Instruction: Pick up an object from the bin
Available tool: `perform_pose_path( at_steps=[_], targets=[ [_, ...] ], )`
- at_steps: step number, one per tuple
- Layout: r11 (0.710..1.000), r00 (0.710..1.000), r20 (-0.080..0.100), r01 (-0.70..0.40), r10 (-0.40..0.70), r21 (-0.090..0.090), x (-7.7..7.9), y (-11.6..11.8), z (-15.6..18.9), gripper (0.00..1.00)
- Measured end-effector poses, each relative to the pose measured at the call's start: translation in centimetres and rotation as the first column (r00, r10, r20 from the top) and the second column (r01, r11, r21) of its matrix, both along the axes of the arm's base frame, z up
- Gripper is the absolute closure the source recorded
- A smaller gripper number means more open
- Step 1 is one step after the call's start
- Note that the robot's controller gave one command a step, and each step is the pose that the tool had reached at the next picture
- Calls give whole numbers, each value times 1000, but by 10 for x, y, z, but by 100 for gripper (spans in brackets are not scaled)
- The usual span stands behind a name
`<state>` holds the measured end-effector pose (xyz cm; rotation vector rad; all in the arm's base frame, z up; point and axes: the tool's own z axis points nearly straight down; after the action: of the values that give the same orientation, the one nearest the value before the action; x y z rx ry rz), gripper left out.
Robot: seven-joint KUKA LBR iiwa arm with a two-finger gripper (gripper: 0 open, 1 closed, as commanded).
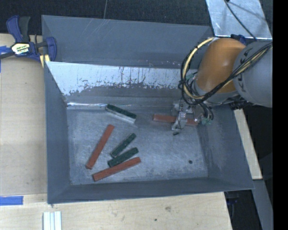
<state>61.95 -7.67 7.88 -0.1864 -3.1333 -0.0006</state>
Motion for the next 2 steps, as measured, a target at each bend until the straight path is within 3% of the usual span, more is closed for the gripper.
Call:
perform_pose_path(
  at_steps=[1,2],
  targets=[
    [1000,1000,3,0,0,0,1,0,23,100],
    [1000,1000,5,-1,1,0,1,-1,92,100]
  ],
)
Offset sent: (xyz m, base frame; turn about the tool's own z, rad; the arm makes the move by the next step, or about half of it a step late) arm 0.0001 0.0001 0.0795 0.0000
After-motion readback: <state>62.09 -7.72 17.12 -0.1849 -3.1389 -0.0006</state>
